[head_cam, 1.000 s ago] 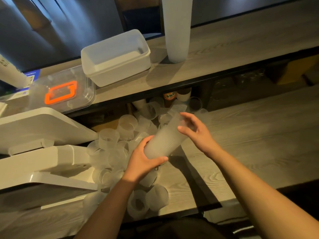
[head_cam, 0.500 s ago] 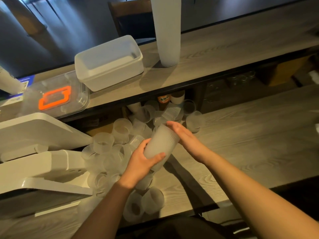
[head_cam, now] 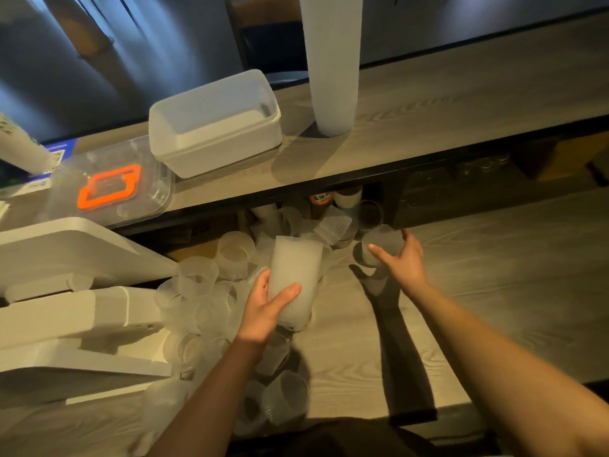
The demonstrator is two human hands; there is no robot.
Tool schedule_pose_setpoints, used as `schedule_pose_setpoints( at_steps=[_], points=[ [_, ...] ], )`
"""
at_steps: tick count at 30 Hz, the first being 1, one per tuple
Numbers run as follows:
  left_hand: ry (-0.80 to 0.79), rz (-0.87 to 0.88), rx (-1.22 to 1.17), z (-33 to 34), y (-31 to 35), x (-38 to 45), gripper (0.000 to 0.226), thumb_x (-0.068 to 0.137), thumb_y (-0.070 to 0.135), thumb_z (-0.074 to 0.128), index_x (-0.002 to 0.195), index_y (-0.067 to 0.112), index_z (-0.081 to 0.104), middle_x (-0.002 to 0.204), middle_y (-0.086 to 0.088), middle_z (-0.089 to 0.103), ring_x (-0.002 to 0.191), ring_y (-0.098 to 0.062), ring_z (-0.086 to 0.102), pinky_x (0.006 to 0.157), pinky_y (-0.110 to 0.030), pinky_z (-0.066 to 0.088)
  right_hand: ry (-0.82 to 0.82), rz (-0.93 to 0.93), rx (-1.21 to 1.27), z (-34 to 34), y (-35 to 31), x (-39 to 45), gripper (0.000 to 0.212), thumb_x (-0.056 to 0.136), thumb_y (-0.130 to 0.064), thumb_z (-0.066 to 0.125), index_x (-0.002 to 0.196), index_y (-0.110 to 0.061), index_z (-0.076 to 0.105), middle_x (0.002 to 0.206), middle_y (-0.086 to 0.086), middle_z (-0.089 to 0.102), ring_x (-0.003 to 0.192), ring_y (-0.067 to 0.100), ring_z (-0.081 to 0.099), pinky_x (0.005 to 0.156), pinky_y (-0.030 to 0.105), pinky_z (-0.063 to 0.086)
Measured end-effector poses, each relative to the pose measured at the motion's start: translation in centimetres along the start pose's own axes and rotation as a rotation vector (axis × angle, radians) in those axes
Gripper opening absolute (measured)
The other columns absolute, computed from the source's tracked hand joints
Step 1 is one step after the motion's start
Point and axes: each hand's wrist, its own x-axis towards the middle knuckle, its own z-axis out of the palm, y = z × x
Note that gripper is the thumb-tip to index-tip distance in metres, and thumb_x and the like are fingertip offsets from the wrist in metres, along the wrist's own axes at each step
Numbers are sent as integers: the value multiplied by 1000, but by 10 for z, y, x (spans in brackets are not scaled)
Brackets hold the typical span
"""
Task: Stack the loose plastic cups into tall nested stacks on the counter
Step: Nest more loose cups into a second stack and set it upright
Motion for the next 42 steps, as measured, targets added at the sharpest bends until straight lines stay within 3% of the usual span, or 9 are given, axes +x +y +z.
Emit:
schedule_pose_setpoints(
  at_steps=[5,11,18,22,26,30,33,37,42],
  points=[
    [8,-4,-3,-6,-5,0,80,55,51,80,126,25,57,124,-13,64,112,-35,63,94,-58,54,-89,57,71,1,9,36,110,74,-48,85,158,-21,19,162,10,27,147,33,30,117,52,34],
    [80,64,10,-8,-6,-1,81,54,51,80,128,27,55,121,-7,65,108,-28,66,89,-50,58,-200,23,31,7,9,38,81,82,-27,82,149,-19,38,145,9,47,133,30,48,101,37,46],
    [63,45,71,-5,-3,-3,104,46,56,78,138,24,43,123,-3,57,105,-21,62,70,-27,58,-301,60,133,11,6,2,72,89,-41,72,150,-20,41,143,10,48,125,24,50,95,32,44],
    [36,64,79,0,4,-7,83,45,51,80,121,35,50,116,2,60,98,-14,63,63,-18,55,-179,57,315,4,-11,-21,61,95,-37,64,148,-19,38,108,-9,54,95,4,54,77,16,42],
    [45,100,208,1,8,-10,62,56,41,83,109,42,50,112,11,57,96,-8,60,61,-13,52,-171,-14,463,-4,-40,-43,48,85,-47,65,124,-20,58,116,4,65,107,18,63,79,20,49],
    [40,140,383,-3,3,-7,77,61,47,88,124,39,44,116,13,52,101,-9,57,66,-16,51,-283,-169,457,-8,-85,-59,60,81,-56,61,129,-18,61,122,4,65,110,19,64,78,24,52],
    [31,146,473,-6,2,-7,79,65,44,90,127,42,42,119,14,50,104,-10,55,78,-25,52,-384,-278,358,-3,-110,-69,53,87,-53,66,133,-28,58,126,-7,62,111,5,61,82,21,52],
    [4,187,486,-10,4,-11,80,65,46,89,129,43,43,119,17,52,103,-7,56,76,-22,52,-460,-369,128,9,-123,-80,61,81,-56,70,137,-36,53,132,-14,54,120,-3,48,93,21,43],
    [14,216,448,-13,5,-16,80,66,44,90,130,43,41,121,14,50,105,-9,56,79,-33,60,-508,-396,34,25,-121,-91,51,88,-53,63,136,-39,49,128,-18,47,118,-8,43,90,15,37]
  ],
)
